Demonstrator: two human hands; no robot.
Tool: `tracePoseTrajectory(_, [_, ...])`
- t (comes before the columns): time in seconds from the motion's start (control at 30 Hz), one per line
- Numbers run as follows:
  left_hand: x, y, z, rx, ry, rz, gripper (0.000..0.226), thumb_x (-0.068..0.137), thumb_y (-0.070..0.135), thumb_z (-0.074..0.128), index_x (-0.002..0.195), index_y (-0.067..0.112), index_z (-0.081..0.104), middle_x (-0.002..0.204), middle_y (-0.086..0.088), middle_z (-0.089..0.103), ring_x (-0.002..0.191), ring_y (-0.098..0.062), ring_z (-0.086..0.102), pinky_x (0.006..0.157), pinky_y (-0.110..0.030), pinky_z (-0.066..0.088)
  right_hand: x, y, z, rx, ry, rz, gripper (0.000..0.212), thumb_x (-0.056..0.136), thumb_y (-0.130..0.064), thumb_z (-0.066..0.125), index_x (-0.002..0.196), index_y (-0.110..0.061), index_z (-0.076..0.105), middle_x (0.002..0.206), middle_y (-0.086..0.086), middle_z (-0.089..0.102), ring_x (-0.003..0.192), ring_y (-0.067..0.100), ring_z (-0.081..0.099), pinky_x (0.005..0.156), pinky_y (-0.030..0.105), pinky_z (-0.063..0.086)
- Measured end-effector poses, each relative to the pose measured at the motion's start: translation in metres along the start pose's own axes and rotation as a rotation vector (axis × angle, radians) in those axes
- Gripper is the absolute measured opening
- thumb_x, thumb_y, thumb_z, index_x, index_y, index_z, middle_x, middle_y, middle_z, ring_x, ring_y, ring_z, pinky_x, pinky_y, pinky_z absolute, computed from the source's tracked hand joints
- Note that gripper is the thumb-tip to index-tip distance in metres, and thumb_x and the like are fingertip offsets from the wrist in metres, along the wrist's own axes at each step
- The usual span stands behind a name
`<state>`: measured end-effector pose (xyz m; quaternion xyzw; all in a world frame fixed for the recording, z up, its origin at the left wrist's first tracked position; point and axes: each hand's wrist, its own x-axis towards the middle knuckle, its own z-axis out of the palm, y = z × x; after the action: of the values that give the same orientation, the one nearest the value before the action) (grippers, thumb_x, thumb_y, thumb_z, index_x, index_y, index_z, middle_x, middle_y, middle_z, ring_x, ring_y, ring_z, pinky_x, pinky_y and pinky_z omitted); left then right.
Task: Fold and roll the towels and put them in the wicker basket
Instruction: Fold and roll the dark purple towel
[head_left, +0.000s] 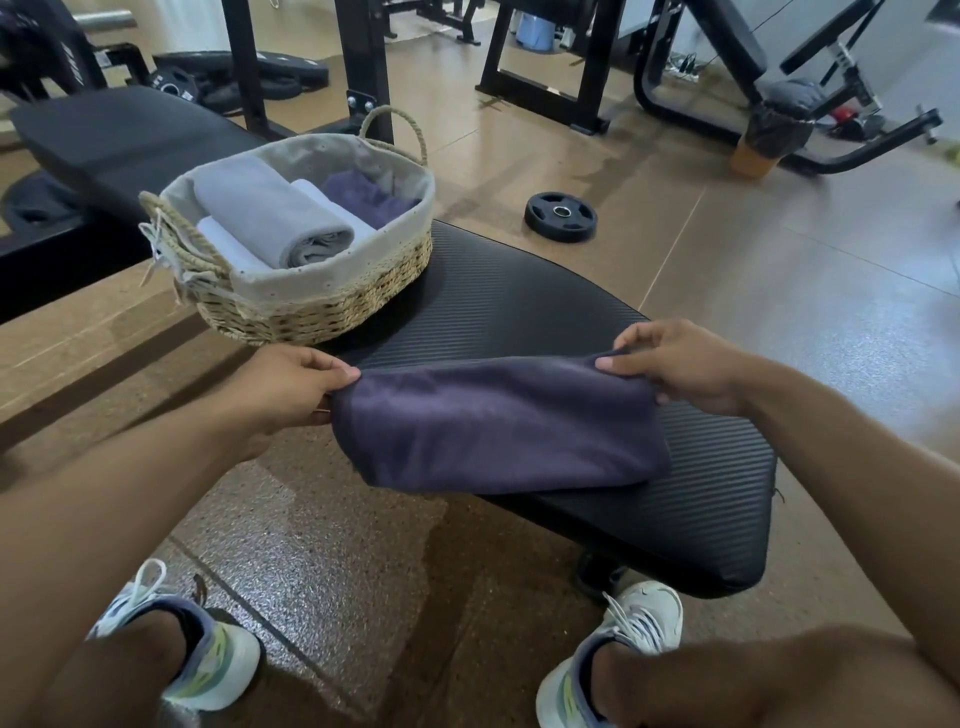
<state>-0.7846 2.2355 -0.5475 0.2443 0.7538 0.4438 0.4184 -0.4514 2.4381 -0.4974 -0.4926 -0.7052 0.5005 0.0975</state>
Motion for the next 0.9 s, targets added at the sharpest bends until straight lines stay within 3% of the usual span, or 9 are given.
tracePoseTrajectory(0.23, [-0.002, 0.001, 0.002, 0.011, -0.006, 0.005, 0.005, 0.093, 0.009, 0.070, 0.089, 0.011, 0.070, 0.082, -0.007, 0.069, 0.068, -0.013, 0.061, 0.058, -0.023, 0.048, 0.004, 0.010, 0.009, -0.230, 0.132, -0.004, 0.013, 0.084, -0.027, 0.083, 0.091, -0.018, 0.076, 0.055, -0.010, 0.063, 0.042, -0.002, 0.047, 0.041, 0.016, 0.035])
tracePoseTrajectory(0.37, [-0.003, 0.002, 0.003, 0.008, 0.004, 0.012, 0.007, 0.094, 0.010, 0.069, 0.087, 0.011, 0.069, 0.079, -0.006, 0.068, 0.067, -0.013, 0.060, 0.054, -0.021, 0.048, 0.006, 0.006, 0.008, -0.279, 0.210, -0.054, 0.022, 0.082, -0.033, 0.084, 0.091, -0.015, 0.075, 0.063, -0.006, 0.067, 0.041, -0.003, 0.048, 0.044, 0.015, 0.034])
tracePoseTrajectory(0.47, [-0.002, 0.000, 0.002, 0.007, 0.004, 0.011, 0.007, 0.093, 0.009, 0.070, 0.087, 0.011, 0.069, 0.082, -0.008, 0.069, 0.069, -0.014, 0.061, 0.060, -0.025, 0.049, -0.006, -0.002, 0.007, -0.300, 0.053, -0.079, 0.016, 0.083, -0.026, 0.083, 0.087, -0.013, 0.076, 0.062, -0.007, 0.067, 0.044, -0.004, 0.051, 0.043, 0.009, 0.035])
tracePoseTrajectory(0.57, [-0.002, 0.000, 0.002, 0.010, 0.004, 0.014, 0.007, 0.093, 0.009, 0.070, 0.087, 0.011, 0.069, 0.082, -0.008, 0.069, 0.070, -0.015, 0.061, 0.062, -0.026, 0.049, -0.015, -0.007, 0.008, -0.383, -0.087, -0.014, 0.028, 0.083, -0.046, 0.080, 0.073, -0.021, 0.078, 0.061, -0.004, 0.065, 0.055, 0.005, 0.054, 0.051, 0.020, 0.043])
tracePoseTrajectory(0.63, [-0.003, 0.001, 0.003, 0.011, 0.010, 0.019, 0.007, 0.093, 0.009, 0.070, 0.087, 0.011, 0.069, 0.082, -0.008, 0.069, 0.071, -0.015, 0.061, 0.062, -0.026, 0.049, -0.013, -0.005, 0.006, -0.372, 0.039, 0.028, 0.041, 0.084, -0.058, 0.073, 0.066, -0.021, 0.076, 0.061, 0.001, 0.067, 0.058, 0.013, 0.058, 0.053, 0.026, 0.047])
tracePoseTrajectory(0.73, [-0.004, 0.001, 0.003, 0.007, 0.017, 0.028, 0.007, 0.093, 0.009, 0.071, 0.086, 0.010, 0.069, 0.084, -0.011, 0.070, 0.072, -0.018, 0.062, 0.063, -0.028, 0.050, -0.008, 0.000, 0.008, -0.408, 0.187, 0.067, 0.032, 0.086, -0.048, 0.075, 0.078, -0.017, 0.077, 0.075, 0.009, 0.076, 0.070, 0.027, 0.070, 0.055, 0.028, 0.054])
tracePoseTrajectory(0.8, [-0.004, 0.001, 0.003, 0.006, 0.019, 0.029, 0.007, 0.093, 0.008, 0.071, 0.086, 0.009, 0.069, 0.085, -0.013, 0.070, 0.072, -0.020, 0.062, 0.064, -0.030, 0.051, -0.008, 0.000, 0.012, -0.404, 0.154, 0.106, 0.026, 0.084, -0.044, 0.078, 0.082, -0.018, 0.078, 0.076, 0.007, 0.075, 0.066, 0.023, 0.067, 0.057, 0.029, 0.054])
tracePoseTrajectory(0.9, [-0.004, 0.001, 0.003, 0.007, 0.017, 0.028, 0.007, 0.093, 0.008, 0.070, 0.086, 0.009, 0.068, 0.084, -0.014, 0.069, 0.070, -0.020, 0.061, 0.065, -0.030, 0.051, -0.003, 0.002, 0.018, -0.391, 0.190, 0.127, 0.033, 0.079, -0.054, 0.080, 0.078, -0.021, 0.078, 0.069, -0.001, 0.072, 0.062, 0.016, 0.061, 0.055, 0.025, 0.049])
